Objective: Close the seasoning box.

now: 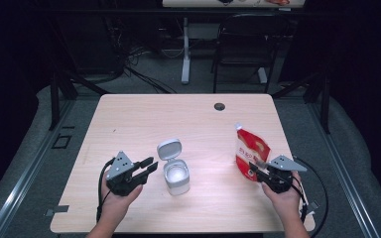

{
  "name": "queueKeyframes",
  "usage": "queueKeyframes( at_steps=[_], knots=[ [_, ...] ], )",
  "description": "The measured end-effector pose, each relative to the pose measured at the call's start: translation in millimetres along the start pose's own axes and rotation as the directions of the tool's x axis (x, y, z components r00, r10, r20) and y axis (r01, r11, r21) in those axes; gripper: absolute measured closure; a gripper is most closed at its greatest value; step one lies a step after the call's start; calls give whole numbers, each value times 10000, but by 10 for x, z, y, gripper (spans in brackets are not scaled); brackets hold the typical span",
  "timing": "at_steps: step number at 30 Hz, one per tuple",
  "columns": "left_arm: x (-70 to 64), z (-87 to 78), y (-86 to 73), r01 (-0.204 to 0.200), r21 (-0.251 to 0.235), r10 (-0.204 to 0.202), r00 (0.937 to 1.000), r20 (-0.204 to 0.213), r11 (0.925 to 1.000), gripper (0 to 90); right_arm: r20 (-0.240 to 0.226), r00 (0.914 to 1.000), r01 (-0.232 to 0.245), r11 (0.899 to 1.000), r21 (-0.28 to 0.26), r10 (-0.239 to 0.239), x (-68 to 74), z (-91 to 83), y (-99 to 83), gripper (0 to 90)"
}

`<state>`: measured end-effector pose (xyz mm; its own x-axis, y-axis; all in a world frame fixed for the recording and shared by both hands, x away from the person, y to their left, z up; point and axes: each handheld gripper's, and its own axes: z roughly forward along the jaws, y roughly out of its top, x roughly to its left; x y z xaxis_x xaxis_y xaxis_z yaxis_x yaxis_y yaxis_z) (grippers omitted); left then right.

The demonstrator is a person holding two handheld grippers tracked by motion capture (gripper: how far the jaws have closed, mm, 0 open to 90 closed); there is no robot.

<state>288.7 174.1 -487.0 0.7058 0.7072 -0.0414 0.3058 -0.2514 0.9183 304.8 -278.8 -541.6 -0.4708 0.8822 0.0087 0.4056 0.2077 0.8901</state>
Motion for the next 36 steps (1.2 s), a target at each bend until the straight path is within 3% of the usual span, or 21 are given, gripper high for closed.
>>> queueKeyframes(
  at_steps=[8,36],
  knots=[
    [20,28,6,113,18,-113,9999,-5,9999,695,168,9998,113,9999,-35,-113,34,-30,-37,516],
    [93,-55,38,275,-295,-282,9993,-226,9992,698,656,9976,212,9998,-28,-209,84,-104,-30,446]
  ],
)
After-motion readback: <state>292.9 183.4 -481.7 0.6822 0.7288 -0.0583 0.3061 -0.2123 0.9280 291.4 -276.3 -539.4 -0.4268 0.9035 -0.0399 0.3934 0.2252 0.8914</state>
